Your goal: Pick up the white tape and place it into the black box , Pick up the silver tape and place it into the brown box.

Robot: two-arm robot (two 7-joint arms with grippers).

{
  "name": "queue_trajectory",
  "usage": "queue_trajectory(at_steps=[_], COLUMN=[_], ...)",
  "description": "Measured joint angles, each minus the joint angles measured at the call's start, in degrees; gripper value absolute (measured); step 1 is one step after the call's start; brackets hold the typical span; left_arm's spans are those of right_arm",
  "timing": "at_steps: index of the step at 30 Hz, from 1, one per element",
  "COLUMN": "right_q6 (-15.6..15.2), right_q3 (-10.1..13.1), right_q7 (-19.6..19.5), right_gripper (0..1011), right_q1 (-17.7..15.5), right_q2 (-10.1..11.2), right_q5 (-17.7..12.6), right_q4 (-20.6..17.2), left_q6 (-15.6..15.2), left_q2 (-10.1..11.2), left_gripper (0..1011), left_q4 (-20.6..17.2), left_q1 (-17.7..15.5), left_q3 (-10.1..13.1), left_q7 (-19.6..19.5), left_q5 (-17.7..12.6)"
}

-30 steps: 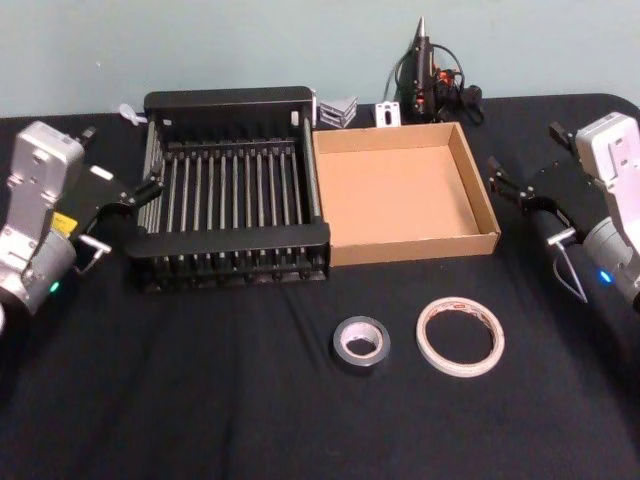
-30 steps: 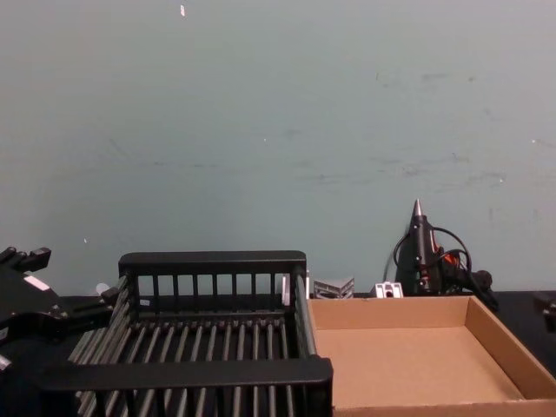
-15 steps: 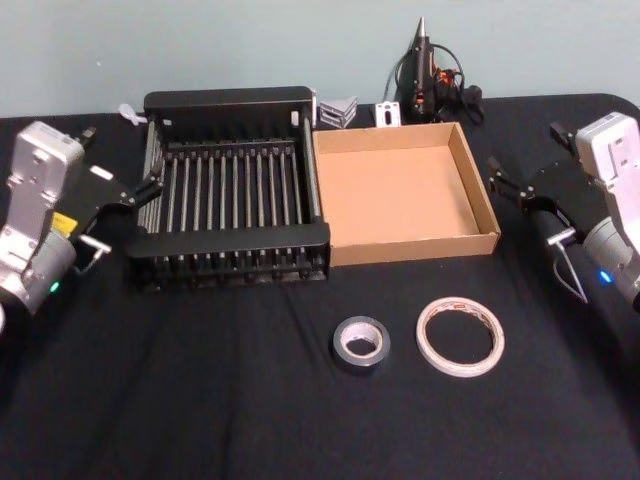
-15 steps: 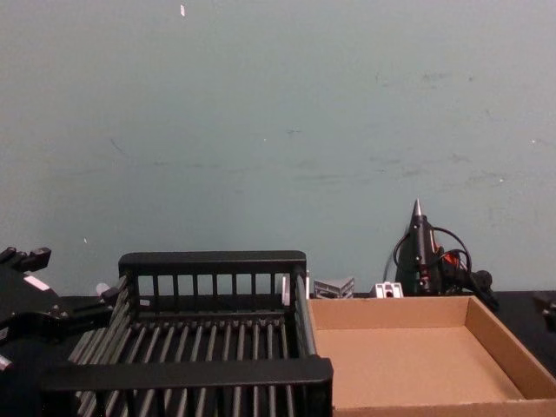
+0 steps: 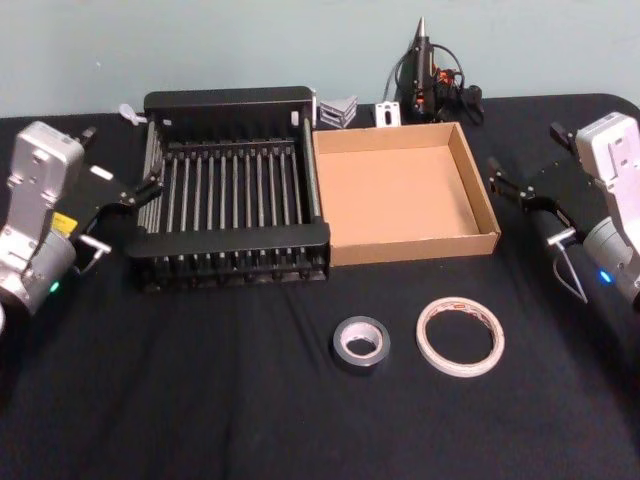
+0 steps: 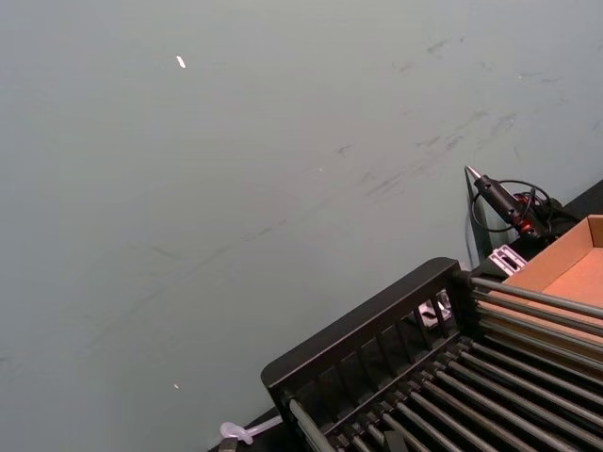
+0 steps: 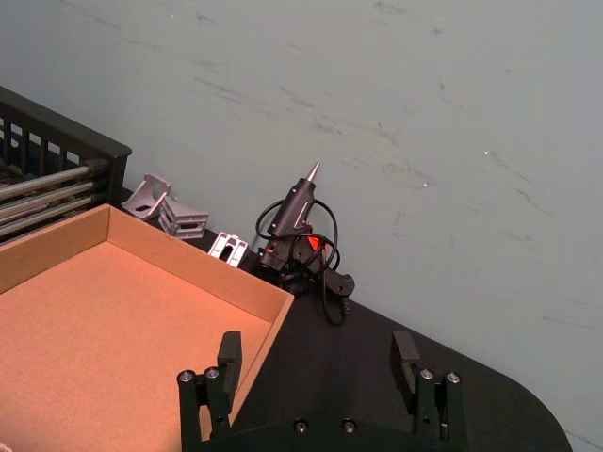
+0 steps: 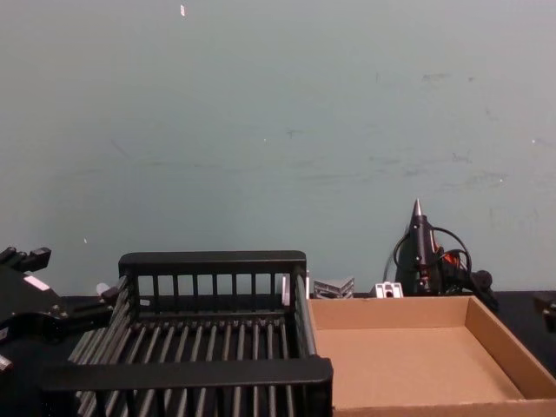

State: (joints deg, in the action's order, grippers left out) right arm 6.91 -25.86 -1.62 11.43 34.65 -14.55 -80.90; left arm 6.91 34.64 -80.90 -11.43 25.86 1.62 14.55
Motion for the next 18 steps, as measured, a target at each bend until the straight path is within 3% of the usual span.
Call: queue_trajectory(at_steps=[9, 18], right_q6=[-0.2, -1.2], right_q3=[1.5, 4.2], right_q7=[0.8, 3.2], right_gripper=[1003, 1003], right_q1=[-0.9, -4.3], right_q2=[-0.5, 0.2], right_q5=[-0.7, -3.4], right_q4=[-1.1, -6.5], left_q6=[0.0, 0.0], left_q2=[0.0, 0.0], left_gripper=[1001, 1001], left_q4=[0.0, 0.0], left_q1=[0.0, 0.0], left_q3=[0.0, 0.0], left_q7=[0.0, 0.0], left_q5=[0.0, 0.0])
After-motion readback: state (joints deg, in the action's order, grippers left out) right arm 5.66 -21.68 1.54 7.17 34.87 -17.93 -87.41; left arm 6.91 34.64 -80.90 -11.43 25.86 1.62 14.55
